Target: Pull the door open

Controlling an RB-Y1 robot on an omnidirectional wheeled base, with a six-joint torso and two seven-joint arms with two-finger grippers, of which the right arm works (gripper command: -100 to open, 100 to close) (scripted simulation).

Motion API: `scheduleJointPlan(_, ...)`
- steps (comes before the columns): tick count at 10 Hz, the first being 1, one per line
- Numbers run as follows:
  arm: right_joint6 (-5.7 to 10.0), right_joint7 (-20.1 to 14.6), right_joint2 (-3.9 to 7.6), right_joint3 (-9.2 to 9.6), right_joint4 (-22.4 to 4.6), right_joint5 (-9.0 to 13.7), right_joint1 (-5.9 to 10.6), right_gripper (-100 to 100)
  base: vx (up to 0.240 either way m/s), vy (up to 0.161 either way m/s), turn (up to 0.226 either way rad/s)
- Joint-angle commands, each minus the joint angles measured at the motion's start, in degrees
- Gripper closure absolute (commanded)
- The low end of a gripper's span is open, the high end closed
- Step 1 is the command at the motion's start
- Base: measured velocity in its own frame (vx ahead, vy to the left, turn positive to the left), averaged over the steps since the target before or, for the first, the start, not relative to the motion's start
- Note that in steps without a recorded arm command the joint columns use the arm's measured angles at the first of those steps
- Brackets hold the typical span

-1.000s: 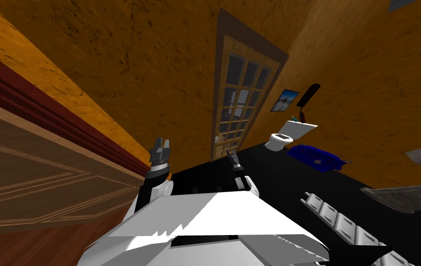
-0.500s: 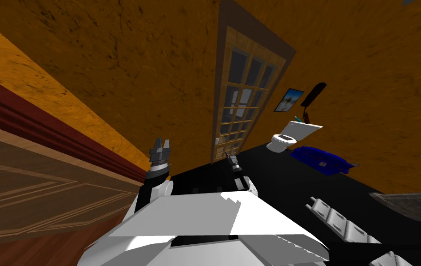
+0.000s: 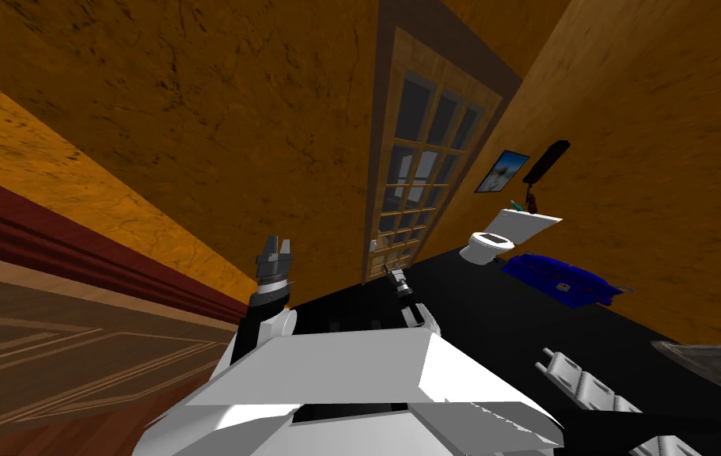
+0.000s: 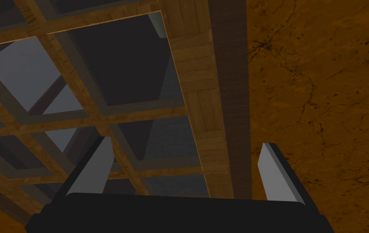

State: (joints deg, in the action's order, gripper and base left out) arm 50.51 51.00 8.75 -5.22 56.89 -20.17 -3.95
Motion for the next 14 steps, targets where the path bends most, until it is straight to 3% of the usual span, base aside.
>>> scheduleJointPlan(1,0.63,1.8,0.15,-0.05,-2.3,-0.6,0.65,-100,0.105,-0.005,0.009)
scheduleJointPlan(8,2.8,8.7,0.59,-0.21,-11.6,-3.2,3.86,-100,0.102,-0.006,0.008)
scheduleJointPlan(14,4.13,13.0,0.81,-0.31,-17.4,-4.8,5.84,-100,0.088,-0.003,0.005)
